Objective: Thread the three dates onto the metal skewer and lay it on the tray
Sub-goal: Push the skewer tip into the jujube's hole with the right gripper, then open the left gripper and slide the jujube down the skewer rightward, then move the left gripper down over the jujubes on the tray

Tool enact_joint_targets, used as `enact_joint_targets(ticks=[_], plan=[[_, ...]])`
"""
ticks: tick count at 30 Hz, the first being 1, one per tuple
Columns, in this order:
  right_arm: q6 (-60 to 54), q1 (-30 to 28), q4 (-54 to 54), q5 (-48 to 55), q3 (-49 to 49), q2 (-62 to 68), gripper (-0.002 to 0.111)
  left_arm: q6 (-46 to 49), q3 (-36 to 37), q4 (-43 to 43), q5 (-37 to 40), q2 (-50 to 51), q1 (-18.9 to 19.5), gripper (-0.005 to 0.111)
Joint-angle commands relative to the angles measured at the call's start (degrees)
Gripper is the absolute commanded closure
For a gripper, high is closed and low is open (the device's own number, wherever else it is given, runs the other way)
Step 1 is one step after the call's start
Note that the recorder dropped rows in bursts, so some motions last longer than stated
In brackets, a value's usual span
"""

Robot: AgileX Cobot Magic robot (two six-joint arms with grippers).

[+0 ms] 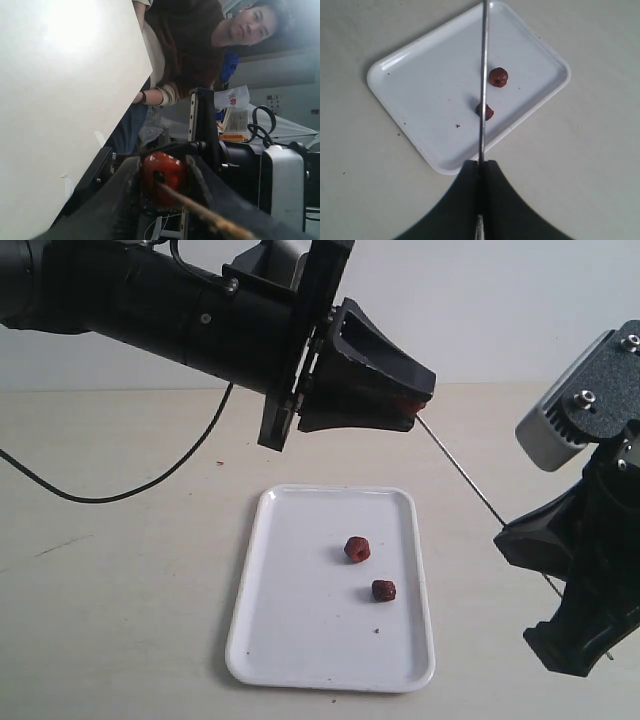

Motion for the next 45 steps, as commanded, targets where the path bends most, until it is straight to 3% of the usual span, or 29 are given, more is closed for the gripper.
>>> enact_joint_targets(ticks=[1, 4, 21, 27, 34, 36, 40, 45], plan=[[-0.53, 0.07, -0.13, -0.6, -0.51, 0.22, 0.108, 0.77, 0.1, -0.8, 0.65, -0.52, -1.03, 0.049], [-0.53, 0.07, -0.13, -0.6, -0.51, 0.22, 0.108, 0.77, 0.1, -0.8, 0.65, -0.52, -1.06, 0.039], [5.67, 0.07, -3.06, -4.18, -0.51, 0.09, 0.108, 0.55, 0.1, 0.25, 0.65, -0.9, -1.06, 0.039], [13.67, 0.07, -11.34, 2.51, -0.51, 0.09, 0.108, 0.78, 0.1, 1.15, 0.65, -1.97, 0.79, 0.039], [17.56, 0.07, -12.7, 7.32, -0.51, -3.88, 0.108, 4.65, 0.1, 2.1, 0.65, -2.8, 4.79, 0.039], [17.67, 0.07, -13.48, 11.02, -0.51, -6.51, 0.108, 4.75, 0.1, 4.57, 0.65, -2.7, 5.83, 0.04], [18.67, 0.07, -14.49, 19.4, -0.51, -11.31, 0.108, 4.57, 0.1, 18.02, 0.65, -2.08, 6.12, 0.04], [19.12, 0.07, -13.49, 27.3, -0.51, -14.56, 0.108, 5.22, 0.1, 28.64, -1.15, 0.53, 4.41, 0.057]])
